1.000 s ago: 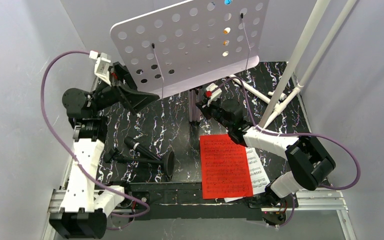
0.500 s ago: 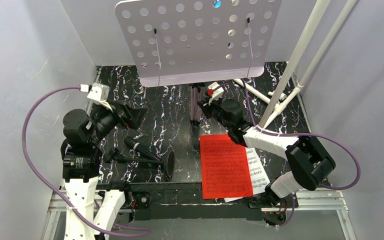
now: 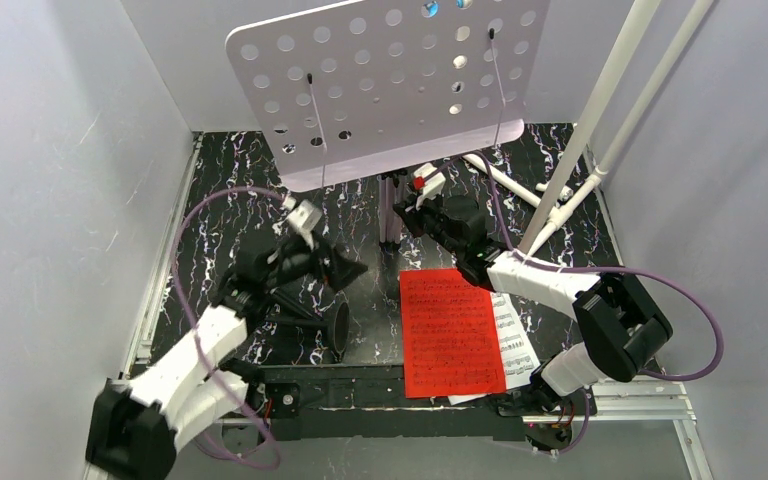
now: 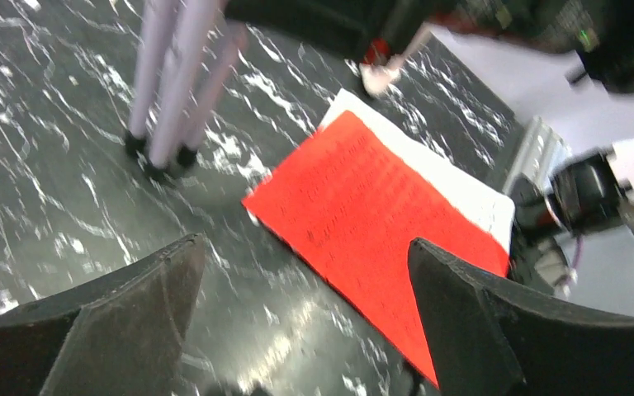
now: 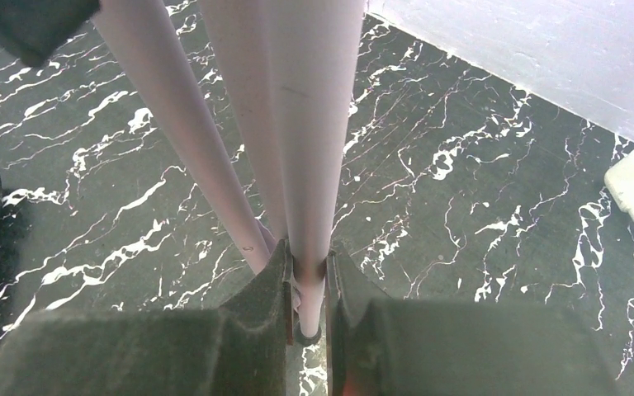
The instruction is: Set up the instrument practice props
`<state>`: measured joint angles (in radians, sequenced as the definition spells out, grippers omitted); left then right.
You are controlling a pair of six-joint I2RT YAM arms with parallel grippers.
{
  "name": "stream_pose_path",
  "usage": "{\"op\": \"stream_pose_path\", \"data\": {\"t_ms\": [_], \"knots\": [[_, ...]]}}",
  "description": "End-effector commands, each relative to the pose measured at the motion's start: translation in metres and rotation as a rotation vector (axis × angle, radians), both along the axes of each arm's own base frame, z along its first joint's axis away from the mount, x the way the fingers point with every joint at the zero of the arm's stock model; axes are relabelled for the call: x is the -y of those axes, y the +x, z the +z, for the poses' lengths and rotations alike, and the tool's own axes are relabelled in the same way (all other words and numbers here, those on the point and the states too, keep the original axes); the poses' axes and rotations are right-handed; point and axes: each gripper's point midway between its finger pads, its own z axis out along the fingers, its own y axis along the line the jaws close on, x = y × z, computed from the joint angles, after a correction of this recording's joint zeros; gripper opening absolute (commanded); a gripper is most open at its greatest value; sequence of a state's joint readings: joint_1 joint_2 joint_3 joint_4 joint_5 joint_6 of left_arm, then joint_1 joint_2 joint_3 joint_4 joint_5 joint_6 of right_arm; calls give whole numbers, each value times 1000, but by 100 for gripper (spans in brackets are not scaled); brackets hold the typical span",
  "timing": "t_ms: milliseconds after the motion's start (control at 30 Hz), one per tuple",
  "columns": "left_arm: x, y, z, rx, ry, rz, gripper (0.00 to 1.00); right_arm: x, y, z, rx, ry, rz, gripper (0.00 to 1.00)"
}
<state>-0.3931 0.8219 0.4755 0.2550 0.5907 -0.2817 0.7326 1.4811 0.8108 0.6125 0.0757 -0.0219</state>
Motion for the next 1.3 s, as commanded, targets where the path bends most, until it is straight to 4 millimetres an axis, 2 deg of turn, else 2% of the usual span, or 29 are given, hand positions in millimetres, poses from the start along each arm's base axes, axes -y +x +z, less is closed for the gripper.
{"op": "stream_pose_path", "data": {"t_ms": [0,67,100,233,500,733,933,1033,1167,1267], "knots": [[23,68,78,197,-151,109,88,-2,1,21,-19,52,3,1],[25,89,80,253,-216,178,77,-3,1,24,-19,70,4,1],[23,96,72,269,-239,210,72,-6,0,27,-19,78,15,1],[36,112,66,326,-300,187,68,-15,-1,28,-37,79,52,1],[61,126,53,325,-309,105,52,-20,-5,27,-41,84,66,1],[73,140,53,367,-289,90,47,-21,-5,29,-36,78,69,1],[87,142,45,356,-285,84,41,-23,-5,31,-31,83,62,1],[87,147,41,360,-274,110,29,-23,-4,29,-24,85,47,1],[76,157,38,407,-202,182,1,-17,-1,27,0,67,9,1],[62,162,39,451,-103,234,0,-7,4,24,13,35,-50,1]]}}
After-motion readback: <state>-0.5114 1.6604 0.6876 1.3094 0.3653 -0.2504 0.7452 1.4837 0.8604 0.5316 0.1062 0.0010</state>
